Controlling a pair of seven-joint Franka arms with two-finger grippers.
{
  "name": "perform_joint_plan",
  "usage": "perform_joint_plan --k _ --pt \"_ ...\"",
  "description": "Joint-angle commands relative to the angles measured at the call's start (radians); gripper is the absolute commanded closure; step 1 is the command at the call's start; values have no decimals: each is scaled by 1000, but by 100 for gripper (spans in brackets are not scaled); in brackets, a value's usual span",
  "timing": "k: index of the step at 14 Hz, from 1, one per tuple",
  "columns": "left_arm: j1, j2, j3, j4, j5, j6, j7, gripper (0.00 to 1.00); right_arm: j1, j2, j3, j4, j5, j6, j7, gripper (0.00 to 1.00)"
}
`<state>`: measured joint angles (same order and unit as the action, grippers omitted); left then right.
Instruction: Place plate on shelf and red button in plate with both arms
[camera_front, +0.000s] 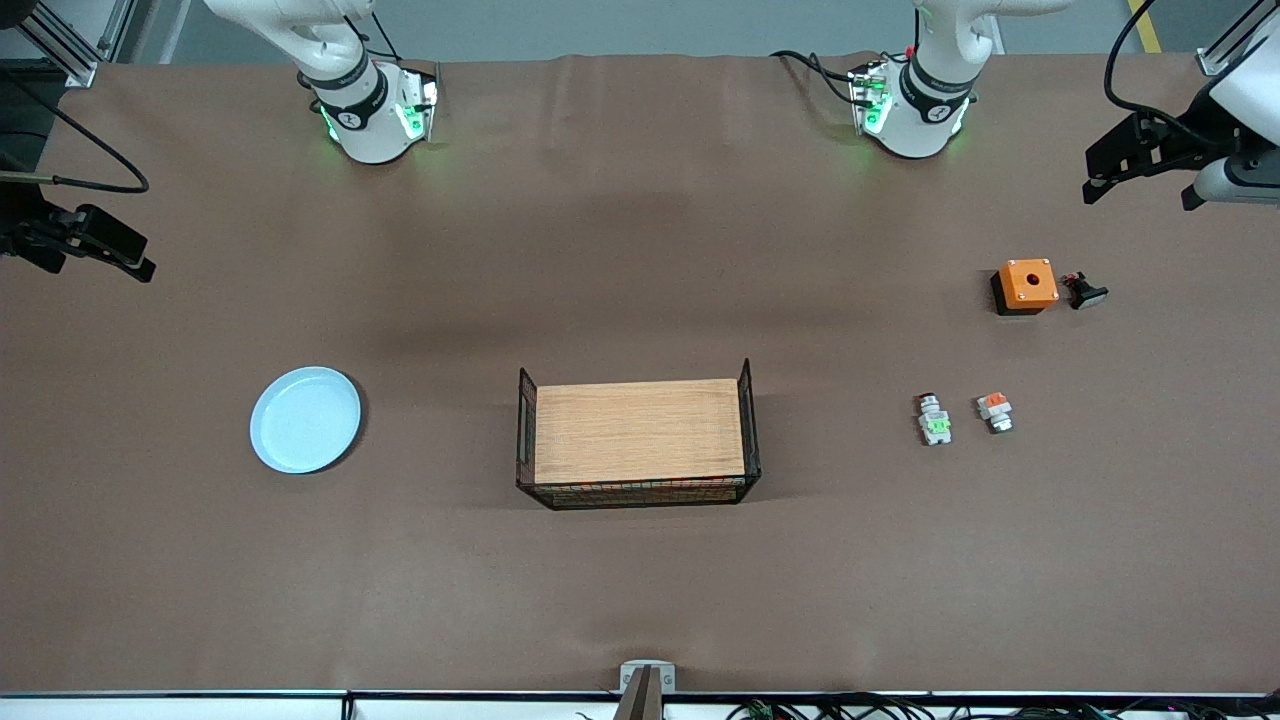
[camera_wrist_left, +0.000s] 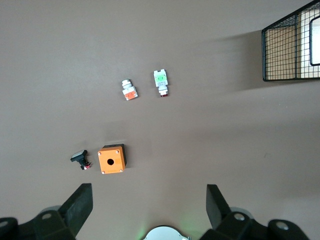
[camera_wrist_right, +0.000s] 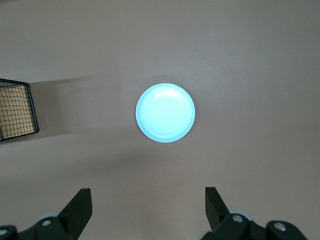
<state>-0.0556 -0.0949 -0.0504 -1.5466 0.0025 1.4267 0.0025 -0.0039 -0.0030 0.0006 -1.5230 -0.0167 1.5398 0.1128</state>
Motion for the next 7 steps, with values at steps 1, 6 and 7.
perform_joint_plan --k 1,6,7 --pt "5 -15 -2 -1 -10 -12 -36 0 -7 -11 5 -2 -14 -10 -7 0" --pt "8 24 4 2 -15 27 -21 0 -25 -9 -2 -46 -14 -6 -10 0" --pt "11 27 9 -4 -13 23 -29 0 -45 -8 -2 -69 -16 0 -12 0"
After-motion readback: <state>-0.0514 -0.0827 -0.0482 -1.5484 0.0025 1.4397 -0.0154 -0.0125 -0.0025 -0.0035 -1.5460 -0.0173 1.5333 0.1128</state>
